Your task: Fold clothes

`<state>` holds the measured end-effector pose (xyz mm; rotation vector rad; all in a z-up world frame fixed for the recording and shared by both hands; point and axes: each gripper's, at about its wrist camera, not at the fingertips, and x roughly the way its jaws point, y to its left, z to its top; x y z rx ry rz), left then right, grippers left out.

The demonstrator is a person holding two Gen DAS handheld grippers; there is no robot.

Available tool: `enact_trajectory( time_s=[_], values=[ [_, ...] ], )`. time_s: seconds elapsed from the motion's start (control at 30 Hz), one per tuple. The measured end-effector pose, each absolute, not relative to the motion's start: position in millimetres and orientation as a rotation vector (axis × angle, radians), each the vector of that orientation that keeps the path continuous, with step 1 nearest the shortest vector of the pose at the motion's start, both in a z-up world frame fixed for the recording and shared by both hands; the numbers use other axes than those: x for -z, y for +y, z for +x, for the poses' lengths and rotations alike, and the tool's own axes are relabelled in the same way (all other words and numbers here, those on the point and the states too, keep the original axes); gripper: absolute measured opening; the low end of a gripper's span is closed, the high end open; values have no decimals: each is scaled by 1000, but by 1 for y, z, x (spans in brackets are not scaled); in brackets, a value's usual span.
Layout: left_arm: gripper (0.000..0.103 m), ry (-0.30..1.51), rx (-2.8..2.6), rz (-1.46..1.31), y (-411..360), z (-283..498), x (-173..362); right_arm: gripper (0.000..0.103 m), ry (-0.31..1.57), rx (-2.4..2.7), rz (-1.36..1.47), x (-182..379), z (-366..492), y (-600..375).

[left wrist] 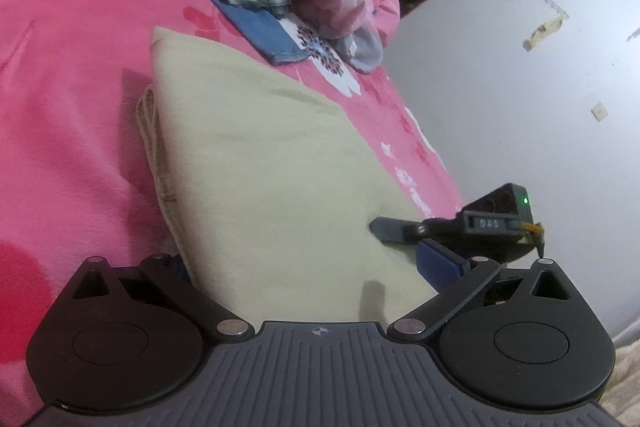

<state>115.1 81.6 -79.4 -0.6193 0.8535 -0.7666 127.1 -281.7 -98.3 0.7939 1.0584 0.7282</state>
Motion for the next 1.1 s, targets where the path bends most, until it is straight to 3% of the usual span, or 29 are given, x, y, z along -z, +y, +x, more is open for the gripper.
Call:
enact_trajectory(
  time_s=[0.17, 1.1],
  values=[
    [95, 835, 770, -707, 88, 112, 73, 27, 999, -719, 707, 76, 113, -277],
    [94, 811, 871, -625, 28, 75, 32, 26, 835, -633, 594, 15, 39, -317]
  ],
)
